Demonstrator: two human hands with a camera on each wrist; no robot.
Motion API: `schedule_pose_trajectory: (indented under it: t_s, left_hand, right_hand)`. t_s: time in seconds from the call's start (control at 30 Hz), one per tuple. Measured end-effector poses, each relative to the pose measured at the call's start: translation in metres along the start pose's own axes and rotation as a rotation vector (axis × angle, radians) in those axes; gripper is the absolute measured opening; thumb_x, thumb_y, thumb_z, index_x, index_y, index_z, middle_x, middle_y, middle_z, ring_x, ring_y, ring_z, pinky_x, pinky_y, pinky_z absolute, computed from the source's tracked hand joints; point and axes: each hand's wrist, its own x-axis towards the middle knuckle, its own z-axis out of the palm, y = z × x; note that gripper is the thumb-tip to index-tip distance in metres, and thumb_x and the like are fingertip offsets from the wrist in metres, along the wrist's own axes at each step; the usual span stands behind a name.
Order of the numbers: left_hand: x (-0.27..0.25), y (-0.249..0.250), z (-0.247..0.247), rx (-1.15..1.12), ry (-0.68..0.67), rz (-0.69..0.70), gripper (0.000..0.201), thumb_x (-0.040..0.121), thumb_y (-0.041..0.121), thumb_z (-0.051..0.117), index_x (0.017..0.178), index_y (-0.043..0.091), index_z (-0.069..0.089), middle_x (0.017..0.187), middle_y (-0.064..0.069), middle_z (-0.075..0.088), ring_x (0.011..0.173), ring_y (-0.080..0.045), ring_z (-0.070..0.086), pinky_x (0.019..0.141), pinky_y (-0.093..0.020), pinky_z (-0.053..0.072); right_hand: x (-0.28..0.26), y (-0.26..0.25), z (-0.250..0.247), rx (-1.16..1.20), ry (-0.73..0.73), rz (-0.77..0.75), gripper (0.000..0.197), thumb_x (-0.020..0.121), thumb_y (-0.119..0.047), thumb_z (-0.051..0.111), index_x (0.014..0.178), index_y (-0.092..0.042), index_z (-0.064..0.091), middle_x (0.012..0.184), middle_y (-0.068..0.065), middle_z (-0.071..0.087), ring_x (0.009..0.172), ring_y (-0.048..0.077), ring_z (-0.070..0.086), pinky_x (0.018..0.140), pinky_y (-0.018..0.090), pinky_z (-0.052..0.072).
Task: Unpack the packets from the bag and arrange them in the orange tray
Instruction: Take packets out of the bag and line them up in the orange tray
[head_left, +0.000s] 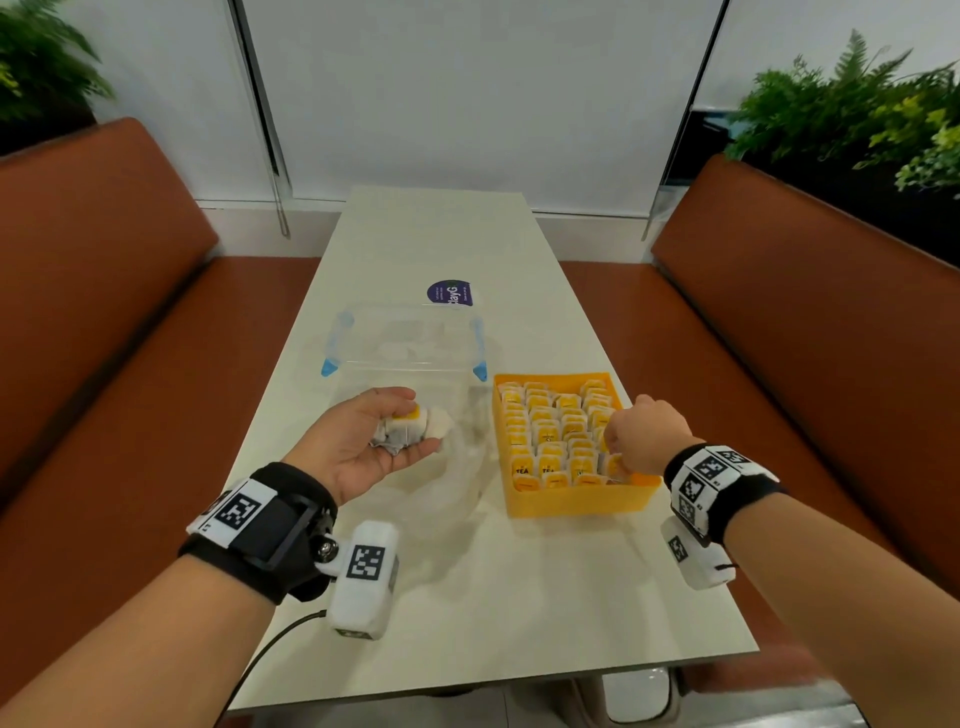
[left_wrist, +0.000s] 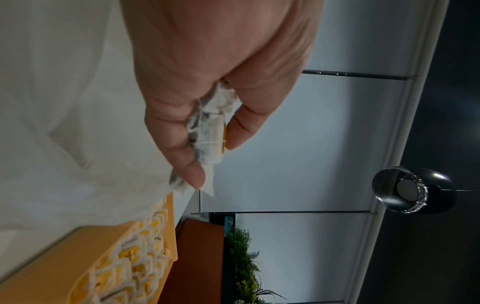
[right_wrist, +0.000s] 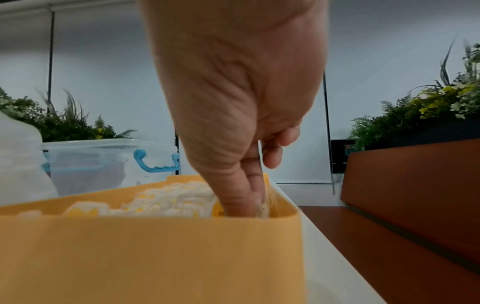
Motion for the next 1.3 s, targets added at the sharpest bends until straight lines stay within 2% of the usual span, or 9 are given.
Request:
schedule_pose_trajectory:
  t_s: [0.1,0.27,0.43,0.6,0.73,0.87,1.03,1.13,1.3]
  left_hand:
    - [0.003,-0.002,-0.003,-0.007,0.007,-0.01,0.01,0.086,-0.005,0.057,0.094,0.001,0.059,0.121,-0.024,0.048,0.107,-0.048,0.056,0.056,-0.039,0.059]
    - [0.004,-0.002,-0.004,-0.016,0.018,-0.012,0.01,0.086,-0.005,0.058,0.094,0.001,0.061,0.124,-0.024,0.048,0.115,-0.049,0.054,0.056,-0.039,0.059]
    - [0.005,-0.002,-0.005,-0.014,0.023,-0.007,0.01,0.086,-0.005,0.058,0.094,0.001,0.061,0.123,-0.023,0.049,0.107,-0.048,0.057,0.056,-0.039,0.059]
    - [0.004,-0.003,-0.005,-0.009,0.025,0.001,0.01,0.086,-0.005,0.058,0.094,0.001,0.061,0.124,-0.023,0.048,0.103,-0.045,0.058,0.058,-0.042,0.06]
    - [0.003,-0.002,-0.005,-0.014,0.024,-0.006,0.01,0.087,-0.004,0.058,0.095,0.001,0.06,0.125,-0.023,0.049,0.109,-0.047,0.057,0.059,-0.043,0.06]
    - [0.0,-0.002,-0.004,-0.037,0.007,-0.008,0.014,0.086,-0.002,0.059,0.1,0.001,0.058,0.119,-0.021,0.05,0.098,-0.043,0.06,0.059,-0.045,0.06]
    - [-0.006,0.001,-0.004,-0.056,-0.016,-0.012,0.014,0.086,-0.003,0.054,0.099,0.001,0.056,0.122,-0.025,0.048,0.094,-0.042,0.059,0.061,-0.047,0.06]
    - [-0.008,0.002,-0.005,-0.055,-0.015,-0.015,0.019,0.085,-0.005,0.049,0.103,0.0,0.055,0.129,-0.027,0.046,0.096,-0.044,0.059,0.061,-0.048,0.06]
    - [-0.013,0.002,-0.003,-0.06,-0.023,-0.032,0.021,0.087,-0.005,0.046,0.105,0.0,0.053,0.127,-0.029,0.048,0.094,-0.048,0.06,0.056,-0.045,0.059]
  right_hand:
    - [0.004,-0.003,0.004,-0.146,0.011,-0.041,0.024,0.088,-0.026,0.061,0.112,-0.025,0.063,0.112,0.005,0.059,0.109,0.023,0.047,0.082,0.029,0.038]
    - [0.01,-0.009,0.01,-0.258,0.046,-0.098,0.022,0.089,-0.02,0.055,0.109,-0.026,0.061,0.109,0.0,0.063,0.109,0.022,0.049,0.091,0.032,0.04]
    - [0.013,-0.01,0.014,-0.314,0.062,-0.134,0.019,0.092,-0.016,0.049,0.108,-0.024,0.058,0.11,0.0,0.063,0.111,0.023,0.05,0.092,0.032,0.039]
    - [0.012,-0.008,0.011,-0.302,0.079,-0.138,0.003,0.091,-0.026,0.055,0.093,-0.025,0.055,0.105,0.0,0.064,0.108,0.023,0.051,0.092,0.032,0.041]
    - [0.013,-0.006,0.008,-0.273,0.061,-0.104,0.023,0.084,-0.038,0.066,0.099,-0.024,0.057,0.105,0.001,0.062,0.108,0.023,0.05,0.09,0.032,0.04]
    - [0.014,-0.003,-0.001,-0.251,0.08,-0.065,0.041,0.075,-0.047,0.073,0.103,-0.022,0.058,0.1,0.0,0.062,0.102,0.022,0.052,0.087,0.032,0.04]
    - [0.012,-0.003,-0.03,-0.14,0.121,-0.031,0.048,0.071,-0.051,0.076,0.105,-0.023,0.058,0.101,0.001,0.063,0.101,0.023,0.054,0.086,0.034,0.041]
    - [0.004,-0.015,-0.055,-0.055,0.217,-0.048,0.036,0.078,-0.042,0.072,0.103,-0.02,0.06,0.1,0.002,0.065,0.099,0.024,0.057,0.085,0.035,0.044]
    - [-0.023,-0.065,-0.09,0.479,0.349,-0.323,0.021,0.084,-0.031,0.066,0.1,-0.018,0.066,0.092,-0.003,0.066,0.084,0.016,0.059,0.078,0.028,0.049]
